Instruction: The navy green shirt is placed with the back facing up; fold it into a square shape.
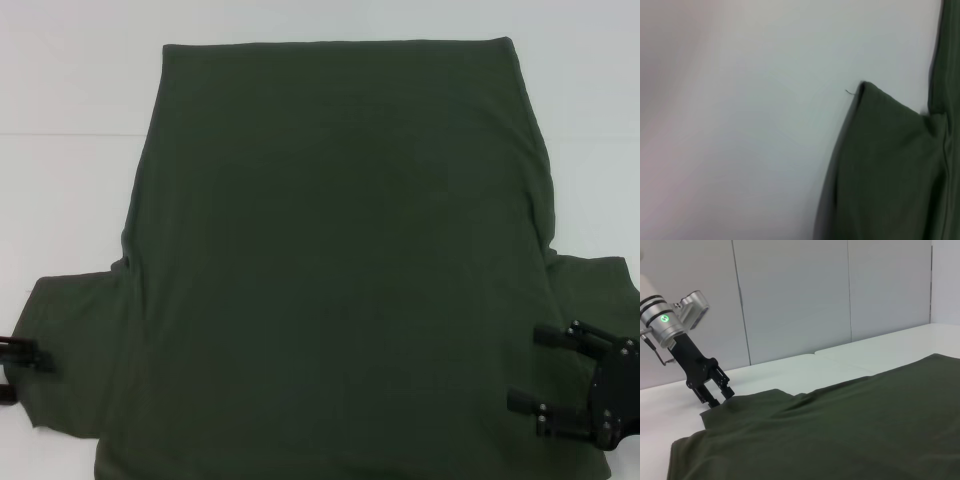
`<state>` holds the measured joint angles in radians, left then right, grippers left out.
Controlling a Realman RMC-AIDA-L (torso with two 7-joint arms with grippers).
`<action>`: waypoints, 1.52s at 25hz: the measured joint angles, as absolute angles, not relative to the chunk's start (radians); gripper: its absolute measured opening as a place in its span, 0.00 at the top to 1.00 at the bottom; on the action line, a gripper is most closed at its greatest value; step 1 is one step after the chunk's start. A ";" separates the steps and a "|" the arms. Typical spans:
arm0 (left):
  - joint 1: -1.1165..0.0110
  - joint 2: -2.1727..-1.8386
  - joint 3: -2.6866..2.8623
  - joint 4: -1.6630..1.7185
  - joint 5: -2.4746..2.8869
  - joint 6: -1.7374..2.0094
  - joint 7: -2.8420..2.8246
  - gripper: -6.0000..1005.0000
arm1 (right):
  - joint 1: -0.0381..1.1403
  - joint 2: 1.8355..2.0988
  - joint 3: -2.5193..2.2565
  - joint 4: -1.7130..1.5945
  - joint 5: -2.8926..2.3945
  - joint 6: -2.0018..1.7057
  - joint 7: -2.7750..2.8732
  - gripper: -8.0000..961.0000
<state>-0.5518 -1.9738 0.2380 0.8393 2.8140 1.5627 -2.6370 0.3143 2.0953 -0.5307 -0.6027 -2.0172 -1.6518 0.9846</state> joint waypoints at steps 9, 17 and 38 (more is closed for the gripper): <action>-0.581 -1.976 0.265 0.808 2.809 1.550 -2.642 0.32 | 0.314 2.095 -0.531 -0.599 -2.017 -1.650 0.981 0.04; -0.601 -1.977 0.284 0.797 2.816 1.540 -2.649 0.32 | 0.313 2.095 -0.531 -0.598 -2.017 -1.651 0.980 0.04; -0.602 -1.982 0.355 0.806 2.810 1.512 -2.640 0.86 | 0.314 2.095 -0.529 -0.606 -2.016 -1.653 0.984 0.04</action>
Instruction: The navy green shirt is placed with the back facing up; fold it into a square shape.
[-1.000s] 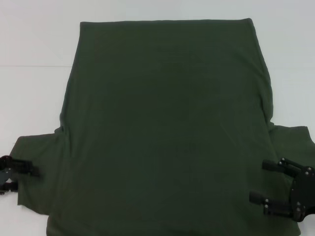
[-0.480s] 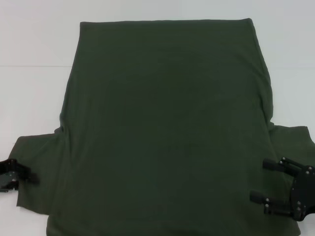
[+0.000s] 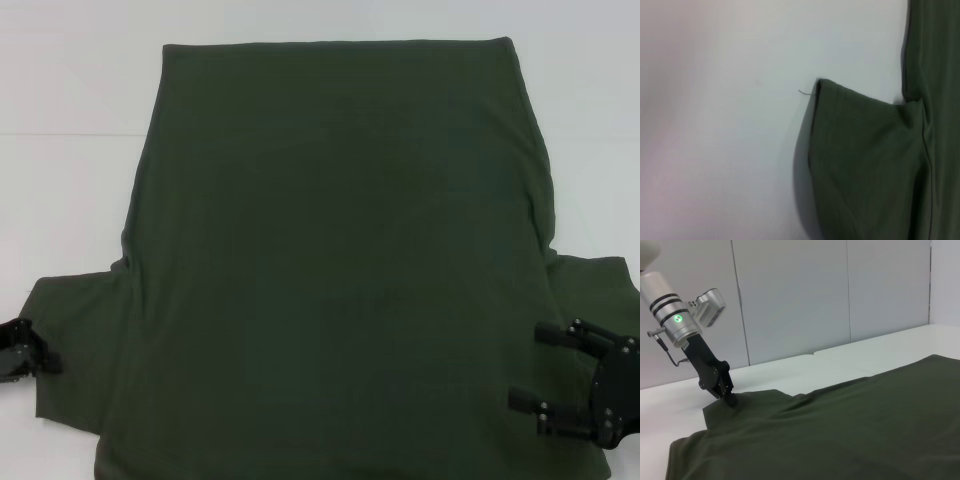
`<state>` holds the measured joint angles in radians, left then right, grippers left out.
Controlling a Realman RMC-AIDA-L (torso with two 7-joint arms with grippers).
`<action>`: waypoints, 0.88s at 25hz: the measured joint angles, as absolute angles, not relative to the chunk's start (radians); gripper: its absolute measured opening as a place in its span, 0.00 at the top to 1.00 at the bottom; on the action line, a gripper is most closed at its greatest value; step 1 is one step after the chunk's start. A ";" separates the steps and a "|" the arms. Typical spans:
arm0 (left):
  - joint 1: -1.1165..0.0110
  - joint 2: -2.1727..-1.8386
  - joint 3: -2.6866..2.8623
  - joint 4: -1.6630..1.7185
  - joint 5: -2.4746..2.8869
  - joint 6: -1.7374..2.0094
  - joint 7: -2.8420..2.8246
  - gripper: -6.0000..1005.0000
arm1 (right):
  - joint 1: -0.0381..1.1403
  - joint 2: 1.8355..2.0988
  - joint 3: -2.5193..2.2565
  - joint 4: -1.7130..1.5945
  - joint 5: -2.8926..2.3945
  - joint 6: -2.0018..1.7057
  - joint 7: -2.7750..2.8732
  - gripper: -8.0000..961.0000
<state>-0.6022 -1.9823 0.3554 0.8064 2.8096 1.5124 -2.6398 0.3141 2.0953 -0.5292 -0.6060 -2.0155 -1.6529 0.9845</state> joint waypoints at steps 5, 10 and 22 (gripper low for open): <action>-0.603 -1.980 0.354 0.807 2.808 1.516 -2.635 0.93 | 0.314 2.095 -0.529 -0.606 -2.016 -1.654 0.985 0.04; -0.601 -1.973 0.337 0.811 2.807 1.515 -2.627 0.94 | 0.316 2.095 -0.529 -0.603 -2.016 -1.654 0.985 0.04; -0.594 -1.941 0.331 0.884 2.818 1.536 -2.612 0.95 | 0.317 2.095 -0.520 -0.603 -2.009 -1.658 0.985 0.04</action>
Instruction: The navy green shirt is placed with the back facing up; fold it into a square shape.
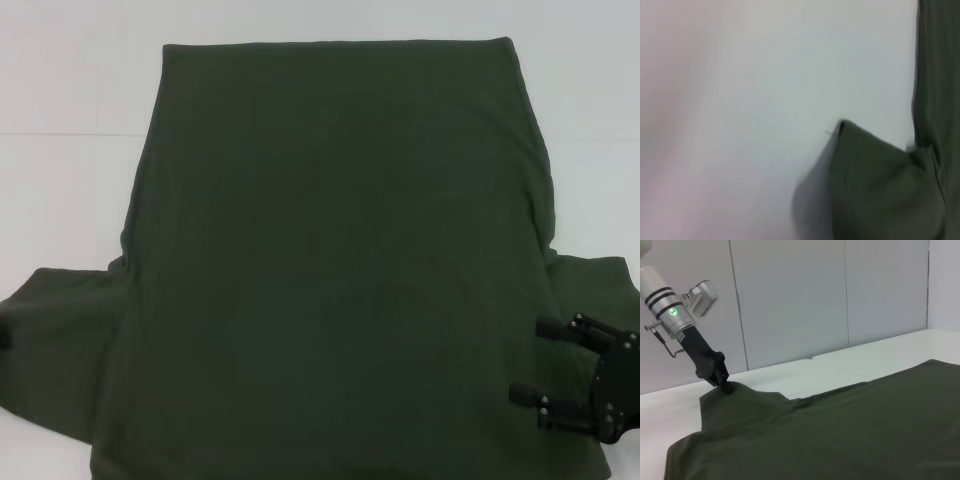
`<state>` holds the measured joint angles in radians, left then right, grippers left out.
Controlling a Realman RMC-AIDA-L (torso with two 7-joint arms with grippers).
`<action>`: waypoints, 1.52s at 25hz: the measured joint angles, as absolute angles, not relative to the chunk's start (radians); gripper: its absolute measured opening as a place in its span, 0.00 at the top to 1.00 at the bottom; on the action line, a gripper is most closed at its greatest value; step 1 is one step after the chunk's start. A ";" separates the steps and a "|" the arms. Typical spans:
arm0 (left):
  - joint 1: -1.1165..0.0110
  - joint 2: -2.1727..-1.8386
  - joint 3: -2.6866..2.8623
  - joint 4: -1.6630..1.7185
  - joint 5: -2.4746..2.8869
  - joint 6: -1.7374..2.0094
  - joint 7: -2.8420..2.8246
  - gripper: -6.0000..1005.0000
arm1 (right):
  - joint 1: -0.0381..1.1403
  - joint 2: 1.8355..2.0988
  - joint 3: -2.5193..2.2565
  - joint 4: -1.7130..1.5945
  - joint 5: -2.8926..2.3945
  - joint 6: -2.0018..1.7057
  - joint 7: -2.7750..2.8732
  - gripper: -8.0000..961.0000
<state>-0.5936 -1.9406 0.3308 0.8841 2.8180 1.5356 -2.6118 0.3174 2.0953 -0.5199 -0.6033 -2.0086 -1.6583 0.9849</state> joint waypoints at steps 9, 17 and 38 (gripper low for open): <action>-0.608 -1.929 0.331 0.899 2.811 1.540 -2.606 0.95 | 0.318 2.095 -0.520 -0.600 -2.003 -1.664 0.985 0.04; -0.663 -1.927 0.334 0.894 2.796 1.621 -2.627 0.95 | 0.318 2.095 -0.520 -0.597 -2.003 -1.663 0.982 0.04; -0.764 -1.963 0.382 0.703 2.673 1.588 -2.581 0.91 | 0.321 2.096 -0.520 -0.595 -2.003 -1.664 0.980 0.04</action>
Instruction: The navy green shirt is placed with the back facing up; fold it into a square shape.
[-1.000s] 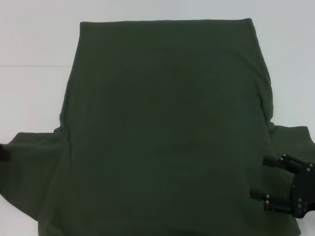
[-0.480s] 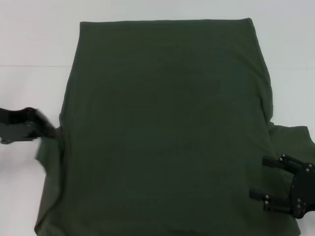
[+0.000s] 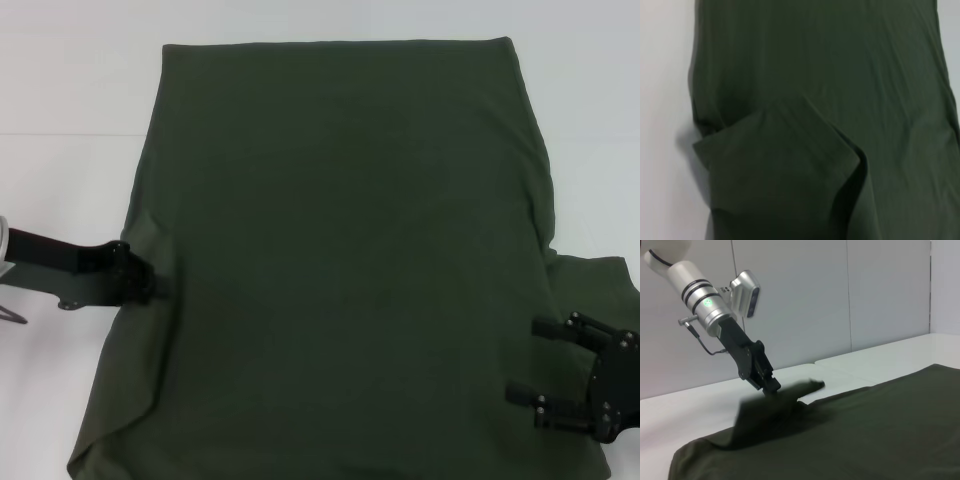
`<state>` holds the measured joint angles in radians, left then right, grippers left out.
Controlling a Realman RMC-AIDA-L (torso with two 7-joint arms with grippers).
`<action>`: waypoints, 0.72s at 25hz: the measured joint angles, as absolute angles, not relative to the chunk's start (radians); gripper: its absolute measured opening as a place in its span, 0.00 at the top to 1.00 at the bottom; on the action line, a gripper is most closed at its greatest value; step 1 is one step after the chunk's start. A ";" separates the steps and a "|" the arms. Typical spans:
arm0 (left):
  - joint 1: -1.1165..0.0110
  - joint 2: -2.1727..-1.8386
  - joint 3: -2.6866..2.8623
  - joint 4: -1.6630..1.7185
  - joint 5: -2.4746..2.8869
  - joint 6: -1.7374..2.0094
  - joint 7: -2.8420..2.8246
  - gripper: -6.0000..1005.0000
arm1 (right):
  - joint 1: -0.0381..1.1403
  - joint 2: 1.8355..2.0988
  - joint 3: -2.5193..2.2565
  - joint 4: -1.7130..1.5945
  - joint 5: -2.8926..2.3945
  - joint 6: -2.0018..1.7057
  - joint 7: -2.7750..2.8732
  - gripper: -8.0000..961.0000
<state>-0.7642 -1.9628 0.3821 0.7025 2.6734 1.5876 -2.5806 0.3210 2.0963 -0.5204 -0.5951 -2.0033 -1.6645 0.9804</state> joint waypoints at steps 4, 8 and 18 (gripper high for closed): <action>-0.756 -1.963 0.388 0.679 2.658 1.583 -2.575 0.84 | 0.324 2.095 -0.521 -0.595 -2.003 -1.664 0.981 0.04; -0.735 -1.966 0.383 0.666 2.585 1.615 -2.547 0.74 | 0.324 2.096 -0.522 -0.595 -2.003 -1.661 0.982 0.04; -0.627 -1.980 0.287 0.667 2.371 1.731 -2.152 0.32 | 0.329 2.096 -0.520 -0.577 -2.003 -1.658 0.980 0.04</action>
<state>-0.6267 -1.9796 0.2870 0.6673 2.3711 1.7306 -2.1521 0.3288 2.0962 -0.5200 -0.5774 -2.0033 -1.6576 0.9798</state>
